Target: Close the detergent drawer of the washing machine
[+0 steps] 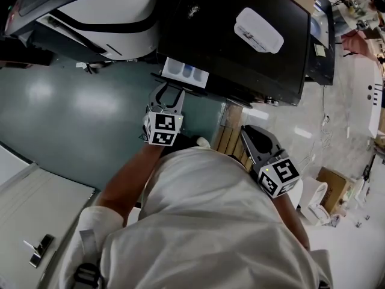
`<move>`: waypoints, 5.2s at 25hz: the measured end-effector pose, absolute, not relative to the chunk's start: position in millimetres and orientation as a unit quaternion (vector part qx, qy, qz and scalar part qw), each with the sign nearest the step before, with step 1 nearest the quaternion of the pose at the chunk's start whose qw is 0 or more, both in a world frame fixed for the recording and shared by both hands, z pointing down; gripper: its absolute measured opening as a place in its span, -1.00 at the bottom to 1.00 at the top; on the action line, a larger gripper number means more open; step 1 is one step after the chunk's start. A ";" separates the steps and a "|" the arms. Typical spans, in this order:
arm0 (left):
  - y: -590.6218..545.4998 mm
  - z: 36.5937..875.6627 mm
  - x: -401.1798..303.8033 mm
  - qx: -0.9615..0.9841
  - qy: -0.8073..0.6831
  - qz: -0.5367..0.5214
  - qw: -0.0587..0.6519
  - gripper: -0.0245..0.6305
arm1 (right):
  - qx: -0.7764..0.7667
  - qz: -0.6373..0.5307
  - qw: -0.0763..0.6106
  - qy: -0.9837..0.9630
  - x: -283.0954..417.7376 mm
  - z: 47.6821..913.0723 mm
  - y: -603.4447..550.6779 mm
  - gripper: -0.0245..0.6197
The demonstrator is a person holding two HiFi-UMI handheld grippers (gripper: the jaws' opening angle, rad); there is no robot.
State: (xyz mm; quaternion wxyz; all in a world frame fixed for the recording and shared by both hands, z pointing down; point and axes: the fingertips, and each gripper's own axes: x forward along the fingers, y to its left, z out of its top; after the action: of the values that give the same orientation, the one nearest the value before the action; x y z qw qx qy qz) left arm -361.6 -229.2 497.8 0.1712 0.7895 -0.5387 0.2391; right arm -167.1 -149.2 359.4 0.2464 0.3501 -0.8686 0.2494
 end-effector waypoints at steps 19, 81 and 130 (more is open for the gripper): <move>-263.1 498.6 -358.6 0.795 -0.531 0.242 0.165 -0.35 | 0.397 0.247 0.245 -0.849 -149.4 356.7 -155.9 -0.78; -300.7 490.1 -353.7 0.787 -0.537 0.262 0.155 -0.35 | 0.406 0.251 0.208 -0.854 -140.8 351.8 -152.1 -0.78; -20.4 342.3 -188.9 0.844 -0.463 0.118 0.243 -0.94 | 0.214 0.167 0.168 -0.948 -80.8 346.0 -31.9 -0.84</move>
State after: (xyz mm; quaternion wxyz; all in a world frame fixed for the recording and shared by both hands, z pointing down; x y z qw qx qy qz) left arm -188.9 -20.4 342.3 0.2430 0.8444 -0.4627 0.1180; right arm -80.8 -31.9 346.0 0.1683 0.2138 -0.9476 0.1674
